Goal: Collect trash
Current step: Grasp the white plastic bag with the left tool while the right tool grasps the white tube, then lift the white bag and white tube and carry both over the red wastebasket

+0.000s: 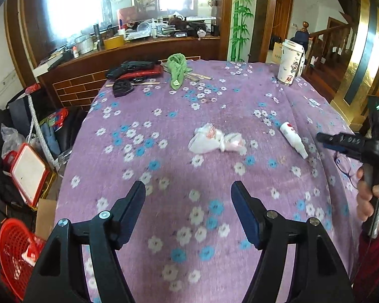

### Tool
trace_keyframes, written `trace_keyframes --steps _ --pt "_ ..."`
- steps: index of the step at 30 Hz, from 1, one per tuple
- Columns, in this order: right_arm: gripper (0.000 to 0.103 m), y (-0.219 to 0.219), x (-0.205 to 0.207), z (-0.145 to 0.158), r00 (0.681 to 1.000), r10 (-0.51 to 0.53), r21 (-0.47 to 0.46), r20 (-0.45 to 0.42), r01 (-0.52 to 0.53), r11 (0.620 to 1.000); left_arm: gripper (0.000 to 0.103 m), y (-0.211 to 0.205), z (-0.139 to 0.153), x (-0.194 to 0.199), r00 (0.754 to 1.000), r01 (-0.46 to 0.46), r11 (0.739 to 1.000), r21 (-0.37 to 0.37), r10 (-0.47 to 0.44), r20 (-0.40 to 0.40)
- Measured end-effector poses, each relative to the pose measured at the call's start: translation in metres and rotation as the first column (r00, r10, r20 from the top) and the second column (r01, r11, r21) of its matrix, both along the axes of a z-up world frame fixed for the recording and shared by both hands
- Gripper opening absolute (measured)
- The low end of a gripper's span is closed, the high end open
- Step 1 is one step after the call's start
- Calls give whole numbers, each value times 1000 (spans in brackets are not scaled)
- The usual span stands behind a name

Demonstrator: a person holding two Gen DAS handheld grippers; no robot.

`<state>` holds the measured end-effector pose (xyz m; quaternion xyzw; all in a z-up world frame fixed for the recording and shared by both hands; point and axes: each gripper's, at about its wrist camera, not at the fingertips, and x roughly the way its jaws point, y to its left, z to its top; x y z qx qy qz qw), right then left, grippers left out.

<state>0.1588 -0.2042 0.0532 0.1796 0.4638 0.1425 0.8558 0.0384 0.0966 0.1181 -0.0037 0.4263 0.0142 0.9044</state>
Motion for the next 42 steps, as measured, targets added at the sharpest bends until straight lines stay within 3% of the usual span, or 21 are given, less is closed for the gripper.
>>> trace_keyframes --steps 5,10,12,15,17,18,19,20,21,23,24,25,30,38,42 --pt "41 21 24 -12 999 32 -74 -5 -32 997 74 -17 -11 49 999 23 1000 -19 -24 -37" --pt "41 34 34 -24 999 47 -167 5 -45 985 75 -29 -40 100 995 3 1000 16 -1 -95" --pt "41 32 37 -31 999 46 -175 2 -45 984 75 -26 -50 118 994 -32 999 26 34 -103" --pt "41 30 41 -40 998 55 -168 -3 -55 984 75 -21 -65 136 991 -40 999 -32 36 -133" --pt "32 28 43 -44 998 59 -158 -9 -60 986 75 -24 -74 142 990 -29 999 -44 23 -140" --pt "32 28 44 -45 998 61 -152 -12 -62 986 75 -26 -77 145 990 -23 999 -42 16 -141" --pt "32 26 44 -46 998 61 -139 -12 -62 988 74 -28 -81 146 990 -20 999 -44 14 -139" --pt "32 24 44 -46 998 60 -131 -15 -61 989 67 -29 -85 146 990 -22 998 -51 14 -139" --pt "32 23 43 -46 998 57 -125 -17 -59 990 48 -29 -88 148 990 -23 998 -58 15 -142" --pt "32 22 40 -44 998 59 -118 -9 -60 991 41 -28 -90 147 992 -25 995 -97 13 -128" --pt "32 22 38 -43 998 62 -121 -2 -62 991 30 -27 -89 146 993 -30 995 -99 18 -114" --pt "32 23 37 -41 998 63 -123 2 -63 990 27 -28 -88 145 994 -28 995 -97 17 -111" --pt "32 26 28 -32 997 75 -109 36 -71 992 19 -27 -90 135 995 -45 996 -79 37 -92" --pt "32 40 12 -13 987 124 -103 100 -114 988 18 -14 -68 88 998 -67 989 -135 63 -28" --pt "32 51 0 -7 983 162 -72 86 -156 985 18 -8 -53 55 997 -70 990 -123 71 4"
